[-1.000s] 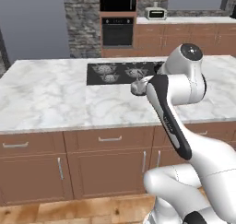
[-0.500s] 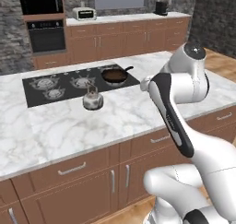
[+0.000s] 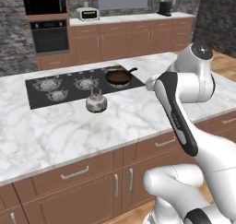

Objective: Pick the kettle from the counter and place it on a stove burner. Then turn the burner on.

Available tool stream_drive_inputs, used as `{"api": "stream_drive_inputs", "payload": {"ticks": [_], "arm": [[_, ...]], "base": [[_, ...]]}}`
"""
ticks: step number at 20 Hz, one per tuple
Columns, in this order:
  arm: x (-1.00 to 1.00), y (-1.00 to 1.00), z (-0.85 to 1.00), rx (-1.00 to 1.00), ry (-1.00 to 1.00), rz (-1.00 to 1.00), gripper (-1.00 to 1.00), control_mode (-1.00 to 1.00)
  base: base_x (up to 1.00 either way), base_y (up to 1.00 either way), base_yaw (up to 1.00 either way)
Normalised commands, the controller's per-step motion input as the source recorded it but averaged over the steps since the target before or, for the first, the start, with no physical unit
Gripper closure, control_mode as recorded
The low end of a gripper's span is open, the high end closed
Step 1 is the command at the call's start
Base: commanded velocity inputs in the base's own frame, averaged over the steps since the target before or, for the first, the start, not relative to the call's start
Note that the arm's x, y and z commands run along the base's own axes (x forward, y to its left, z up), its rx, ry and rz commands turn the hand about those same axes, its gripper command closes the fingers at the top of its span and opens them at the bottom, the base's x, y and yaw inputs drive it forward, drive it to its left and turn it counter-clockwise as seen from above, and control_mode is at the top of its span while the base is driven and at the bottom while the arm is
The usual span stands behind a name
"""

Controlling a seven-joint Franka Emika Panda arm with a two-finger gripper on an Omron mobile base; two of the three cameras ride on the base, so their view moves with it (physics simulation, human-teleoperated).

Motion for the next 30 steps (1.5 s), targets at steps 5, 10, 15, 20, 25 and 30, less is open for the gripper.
{"api": "stream_drive_inputs", "payload": {"ticks": [5, 10, 15, 20, 25, 30], "arm": [[0.0, 0.0, 0.0, 0.0, 0.0, 0.0, -1.0, 1.0], [0.0, 0.0, 0.0, 0.0, 0.0, 0.0, -1.0, 1.0], [0.0, 0.0, 0.0, 0.0, 0.0, 0.0, -1.0, 1.0], [0.0, 0.0, 0.0, 0.0, 0.0, 0.0, -1.0, 1.0], [0.0, 0.0, 0.0, 0.0, 0.0, 0.0, -1.0, 1.0], [0.0, 0.17, -0.06, -0.05, 0.13, 0.08, -1.0, -1.0]], "base": [[0.4, 0.03, 0.13], [0.63, 0.16, 0.07], [0.73, 0.31, 0.09], [0.5, 0.43, 0.15], [0.14, 0.61, 0.18], [0.01, 0.4, 0.12]]}}
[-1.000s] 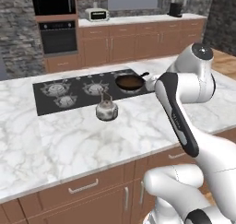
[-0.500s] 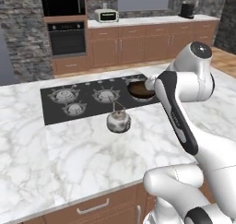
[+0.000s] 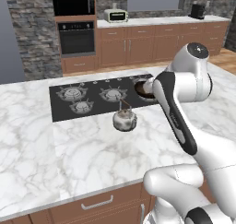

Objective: Pick the kettle from the counter and place it on a stove burner. Then turn the burner on.

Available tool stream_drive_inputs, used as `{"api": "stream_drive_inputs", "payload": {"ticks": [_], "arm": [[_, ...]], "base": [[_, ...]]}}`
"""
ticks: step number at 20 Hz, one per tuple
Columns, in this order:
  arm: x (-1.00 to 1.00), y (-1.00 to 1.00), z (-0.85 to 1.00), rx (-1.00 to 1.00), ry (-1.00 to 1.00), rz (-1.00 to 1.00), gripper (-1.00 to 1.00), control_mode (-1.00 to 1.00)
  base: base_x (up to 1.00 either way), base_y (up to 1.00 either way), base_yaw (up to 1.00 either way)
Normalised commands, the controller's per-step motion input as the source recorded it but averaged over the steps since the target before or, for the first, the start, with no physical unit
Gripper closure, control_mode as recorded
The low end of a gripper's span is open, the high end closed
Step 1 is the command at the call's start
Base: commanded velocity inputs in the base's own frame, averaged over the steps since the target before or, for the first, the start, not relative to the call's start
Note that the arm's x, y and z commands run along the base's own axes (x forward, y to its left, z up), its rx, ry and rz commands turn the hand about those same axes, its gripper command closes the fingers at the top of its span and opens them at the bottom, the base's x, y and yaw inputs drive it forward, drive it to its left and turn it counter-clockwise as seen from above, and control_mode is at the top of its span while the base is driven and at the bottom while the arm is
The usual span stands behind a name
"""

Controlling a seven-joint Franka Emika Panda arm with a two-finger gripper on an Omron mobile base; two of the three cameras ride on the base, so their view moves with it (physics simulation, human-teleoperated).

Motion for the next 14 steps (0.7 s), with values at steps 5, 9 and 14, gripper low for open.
{"api": "stream_drive_inputs", "payload": {"ticks": [5, 9, 14], "arm": [[0.04, 0.44, -0.2, -0.13, 0.35, 0.16, -1.0, -1.0], [0.01, 0.37, -0.23, -0.05, 0.32, 0.13, -1.0, -1.0], [0.0, 0.15, -0.35, -0.03, 0.21, 0.07, -1.0, -1.0]], "base": [[0.0, 0.0, 0.0], [0.0, 0.0, 0.0], [0.0, 0.0, 0.0]]}}
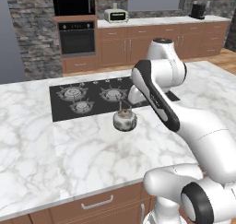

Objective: Pick the kettle from the counter and place it on a stove burner. Then turn the burner on.

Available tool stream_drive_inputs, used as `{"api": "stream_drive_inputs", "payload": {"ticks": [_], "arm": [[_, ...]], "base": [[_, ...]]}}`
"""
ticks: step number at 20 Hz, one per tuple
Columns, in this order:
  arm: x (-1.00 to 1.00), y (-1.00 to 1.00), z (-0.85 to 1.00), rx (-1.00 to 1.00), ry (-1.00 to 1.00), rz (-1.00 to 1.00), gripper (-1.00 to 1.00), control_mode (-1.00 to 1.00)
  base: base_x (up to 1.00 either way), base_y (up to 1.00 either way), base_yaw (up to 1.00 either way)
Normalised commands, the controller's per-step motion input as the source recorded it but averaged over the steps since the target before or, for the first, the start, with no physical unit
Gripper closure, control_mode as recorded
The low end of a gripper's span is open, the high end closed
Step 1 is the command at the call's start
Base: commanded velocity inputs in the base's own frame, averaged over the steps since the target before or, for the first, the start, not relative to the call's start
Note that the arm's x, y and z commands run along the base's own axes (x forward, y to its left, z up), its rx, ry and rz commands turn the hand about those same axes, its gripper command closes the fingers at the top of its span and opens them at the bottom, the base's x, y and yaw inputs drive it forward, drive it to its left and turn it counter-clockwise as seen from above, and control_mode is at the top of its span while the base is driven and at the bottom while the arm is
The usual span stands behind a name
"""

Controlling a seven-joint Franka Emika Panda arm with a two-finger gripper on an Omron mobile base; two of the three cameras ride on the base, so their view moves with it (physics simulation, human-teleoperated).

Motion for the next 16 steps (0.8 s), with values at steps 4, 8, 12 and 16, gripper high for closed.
{"api": "stream_drive_inputs", "payload": {"ticks": [4, 8, 12, 16], "arm": [[0.08, 0.0, -0.39, -0.06, 0.16, 0.01, -1.0, -1.0], [0.32, 0.0, -0.33, -0.01, 0.06, 0.0, -1.0, -1.0], [0.54, 0.0, -0.26, 0.0, 0.07, 0.0, -1.0, -1.0], [0.66, -0.03, -0.26, 0.0, 0.06, 0.02, -1.0, -1.0]], "base": [[0.0, 0.0, 0.0], [0.0, 0.0, 0.0], [0.0, 0.0, 0.0], [0.0, 0.0, 0.0]]}}
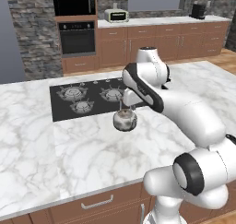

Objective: Pick the kettle from the counter and place it on a stove burner. Then turn the burner on.

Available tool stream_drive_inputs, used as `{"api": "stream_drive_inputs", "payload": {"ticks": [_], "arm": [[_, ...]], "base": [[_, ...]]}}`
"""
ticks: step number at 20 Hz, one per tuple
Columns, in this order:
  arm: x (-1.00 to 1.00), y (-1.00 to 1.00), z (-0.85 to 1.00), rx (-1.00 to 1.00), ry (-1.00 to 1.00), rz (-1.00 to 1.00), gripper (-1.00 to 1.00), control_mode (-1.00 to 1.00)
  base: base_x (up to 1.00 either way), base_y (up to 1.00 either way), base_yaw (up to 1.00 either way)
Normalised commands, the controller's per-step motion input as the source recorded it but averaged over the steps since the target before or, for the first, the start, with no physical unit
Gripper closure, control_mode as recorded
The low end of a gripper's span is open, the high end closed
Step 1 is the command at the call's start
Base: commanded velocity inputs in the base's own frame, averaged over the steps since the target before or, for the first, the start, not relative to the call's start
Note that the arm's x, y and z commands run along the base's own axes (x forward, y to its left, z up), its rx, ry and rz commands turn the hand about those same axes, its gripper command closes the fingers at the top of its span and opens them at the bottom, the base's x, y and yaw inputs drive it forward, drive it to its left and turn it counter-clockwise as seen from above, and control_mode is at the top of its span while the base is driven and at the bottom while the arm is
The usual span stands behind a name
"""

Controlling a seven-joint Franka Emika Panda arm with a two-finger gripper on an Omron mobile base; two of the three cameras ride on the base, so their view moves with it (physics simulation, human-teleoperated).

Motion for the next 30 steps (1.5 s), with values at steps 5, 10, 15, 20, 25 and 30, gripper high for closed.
{"api": "stream_drive_inputs", "payload": {"ticks": [5, 10, 15, 20, 25, 30], "arm": [[0.78, 0.0, -0.2, 0.0, 0.07, 0.01, -1.0, -1.0], [0.72, 0.0, -0.22, 0.0, 0.09, 0.01, -1.0, -1.0], [0.59, 0.0, -0.22, 0.0, 0.1, 0.01, -1.0, -1.0], [0.5, 0.0, -0.26, 0.0, 0.16, 0.01, -1.0, -1.0], [0.38, 0.03, -0.45, 0.0, 0.14, 0.02, -1.0, -1.0], [0.25, 0.03, -0.29, 0.0, 0.1, 0.02, -1.0, -1.0]], "base": [[0.0, 0.0, 0.0], [0.0, 0.0, 0.0], [0.0, 0.0, 0.0], [0.0, 0.0, 0.0], [0.0, 0.0, 0.0], [0.0, 0.0, 0.0]]}}
